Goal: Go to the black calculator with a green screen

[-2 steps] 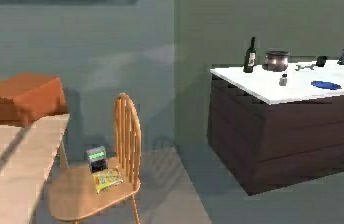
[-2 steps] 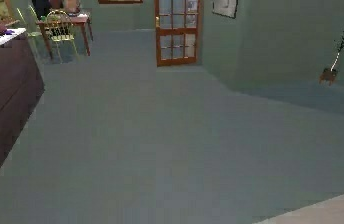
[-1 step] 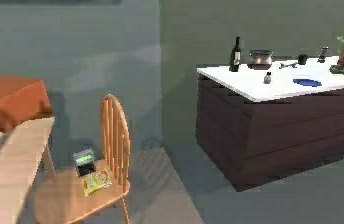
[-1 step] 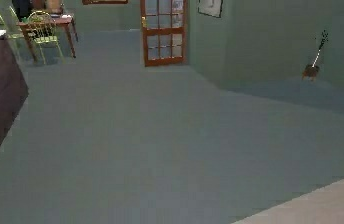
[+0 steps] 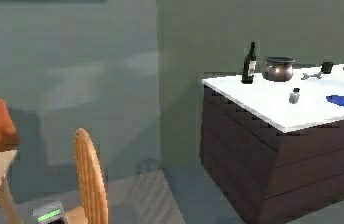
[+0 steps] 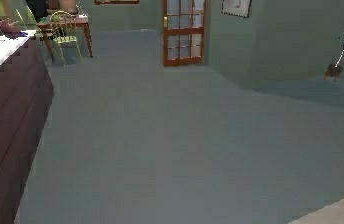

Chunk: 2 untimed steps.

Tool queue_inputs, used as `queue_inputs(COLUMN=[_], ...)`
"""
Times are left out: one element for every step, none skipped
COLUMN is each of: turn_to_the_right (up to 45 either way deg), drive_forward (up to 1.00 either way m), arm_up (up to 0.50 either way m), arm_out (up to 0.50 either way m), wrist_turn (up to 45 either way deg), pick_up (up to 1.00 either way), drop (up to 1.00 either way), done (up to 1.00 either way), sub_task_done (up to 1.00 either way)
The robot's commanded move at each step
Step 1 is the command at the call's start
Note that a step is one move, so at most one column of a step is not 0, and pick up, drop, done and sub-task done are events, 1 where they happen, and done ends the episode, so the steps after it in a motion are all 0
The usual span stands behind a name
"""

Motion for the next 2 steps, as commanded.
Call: queue_inputs(turn_to_the_right=[-36.0, 0.0], drive_forward=[0.0, 0.0], arm_up=[0.0, 0.0], arm_out=[0.0, 0.0], wrist_turn=[0.0, 0.0], pick_up=[0.0, 0.0], drop=[0.0, 0.0], done=[0.0, 1.0], sub_task_done=[0.0, 0.0])
